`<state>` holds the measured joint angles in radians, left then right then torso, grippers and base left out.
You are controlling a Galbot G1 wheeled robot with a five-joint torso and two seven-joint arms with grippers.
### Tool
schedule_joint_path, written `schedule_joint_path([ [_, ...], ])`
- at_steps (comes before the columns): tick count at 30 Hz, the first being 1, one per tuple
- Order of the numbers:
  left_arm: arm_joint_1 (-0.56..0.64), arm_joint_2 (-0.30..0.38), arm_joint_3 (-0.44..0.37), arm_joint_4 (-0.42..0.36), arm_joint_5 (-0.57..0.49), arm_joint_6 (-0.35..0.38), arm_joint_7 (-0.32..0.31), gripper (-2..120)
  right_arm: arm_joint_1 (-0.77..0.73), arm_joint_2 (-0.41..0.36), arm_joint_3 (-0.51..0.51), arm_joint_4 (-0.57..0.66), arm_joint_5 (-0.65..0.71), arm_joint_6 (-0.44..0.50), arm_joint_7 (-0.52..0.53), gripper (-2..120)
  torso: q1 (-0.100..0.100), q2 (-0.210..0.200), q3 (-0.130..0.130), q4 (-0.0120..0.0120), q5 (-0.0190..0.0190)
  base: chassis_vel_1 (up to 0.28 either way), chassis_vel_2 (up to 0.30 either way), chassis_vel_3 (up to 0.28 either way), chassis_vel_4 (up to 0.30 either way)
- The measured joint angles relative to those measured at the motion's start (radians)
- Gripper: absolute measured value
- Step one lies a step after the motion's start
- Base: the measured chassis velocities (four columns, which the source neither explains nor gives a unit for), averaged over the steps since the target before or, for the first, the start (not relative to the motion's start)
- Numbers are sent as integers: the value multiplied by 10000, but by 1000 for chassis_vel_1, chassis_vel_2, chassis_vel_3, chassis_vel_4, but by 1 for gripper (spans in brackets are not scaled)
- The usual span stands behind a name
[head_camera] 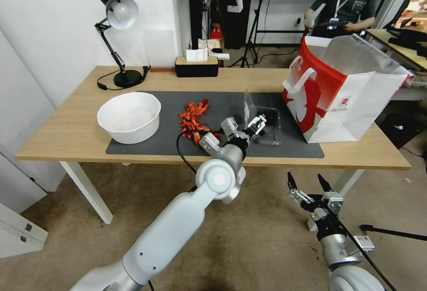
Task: Close the disposable takeout box, then place it into the delivery bag.
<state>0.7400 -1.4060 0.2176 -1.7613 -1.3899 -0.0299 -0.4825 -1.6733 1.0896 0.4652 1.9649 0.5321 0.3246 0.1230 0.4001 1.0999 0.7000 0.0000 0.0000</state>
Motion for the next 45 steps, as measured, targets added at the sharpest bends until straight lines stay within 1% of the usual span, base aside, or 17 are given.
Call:
schedule_joint_path([
  [2, 35, 52, 0, -64, 37, 0, 154, 100, -10, 1, -3, 11, -6, 1, -2, 100, 0, 0, 0, 0, 0, 0, 0, 0, 0],
  [12, -101, -58, 27, 67, 177, -28, 413, 100, -96, 12, 39, 79, -12, 20, -20, 100, -1, 0, 0, 0, 0, 0, 0, 0, 0],
  [14, -147, -38, 121, 80, 361, -27, 600, 100, -122, 32, 64, 98, -14, 37, -27, 100, -1, 0, 0, -1, 0, 0, 0, 0, 0],
  [20, -180, -29, 387, 250, 977, 126, 640, 100, -153, 59, 70, 138, -36, 47, -34, 100, 0, 0, 0, 0, 1, 0, 0, 0, 0],
  [24, -195, -108, 409, 367, 920, 182, 627, 100, -180, 77, 70, 154, -57, 51, -38, 100, -1, 0, 0, 0, 0, 0, 0, 0, 0],
  [31, -489, -317, 411, 773, 463, 199, 632, 100, -222, 94, 104, 162, -64, 77, -41, 100, -1, 1, 0, -1, 1, 0, 0, 0, 0],
  [33, -577, -369, 423, 892, 380, 198, 639, 94, -250, 116, 114, 163, -69, 87, -45, 100, 0, 1, 0, 0, 0, 0, 0, 0, 0],
  [34, -577, -369, 423, 892, 380, 198, 639, 94, -250, 116, 114, 163, -69, 87, -45, 100, 0, 1, 0, 0, 0, 0, 0, 0, 0],
  [36, -610, -409, 442, 958, 341, 197, 641, 85, -285, 130, 128, 168, -90, 122, -48, 100, -1, 2, 0, 0, 1, 0, 0, 0, 0],
  [37, -610, -409, 442, 958, 341, 197, 641, 85, -285, 130, 128, 168, -90, 122, -48, 100, -1, 2, 0, 0, 1, 0, 0, 0, 0],
  [38, -612, -446, 463, 1006, 338, 197, 640, 78, -304, 130, 132, 180, -101, 163, -49, 100, -1, 2, 0, 0, 1, 0, 0, 0, 0],
  [39, -612, -446, 463, 1006, 338, 197, 640, 78, -304, 130, 132, 180, -101, 163, -49, 100, -1, 2, 0, 0, 1, 0, 0, 0, 0],
  [40, -615, -473, 476, 1043, 337, 198, 641, 75, -313, 128, 136, 188, -110, 186, -50, 100, 0, 2, 0, 0, 1, 0, 0, 0, 0],
  [41, -621, -516, 496, 1102, 337, 199, 632, 70, -321, 121, 145, 198, -119, 207, -50, 100, -1, 2, 0, 0, 1, 0, 0, 0, 0],
  [42, -633, -585, 533, 1204, 340, 209, 592, 62, -335, 106, 167, 221, -124, 222, -51, 100, 0, 2, 0, 0, 1, 0, 0, 0, 0],
  [43, -633, -585, 533, 1204, 340, 209, 592, 62, -335, 106, 167, 221, -124, 222, -51, 100, 0, 2, 0, 0, 1, 0, 0, 0, 0],
  [45, -699, -670, 648, 1401, 471, 310, 361, 52, -369, 94, 190, 272, -127, 237, -51, 100, -1, 2, 0, 0, 1, 0, 0, 0, 0],
])
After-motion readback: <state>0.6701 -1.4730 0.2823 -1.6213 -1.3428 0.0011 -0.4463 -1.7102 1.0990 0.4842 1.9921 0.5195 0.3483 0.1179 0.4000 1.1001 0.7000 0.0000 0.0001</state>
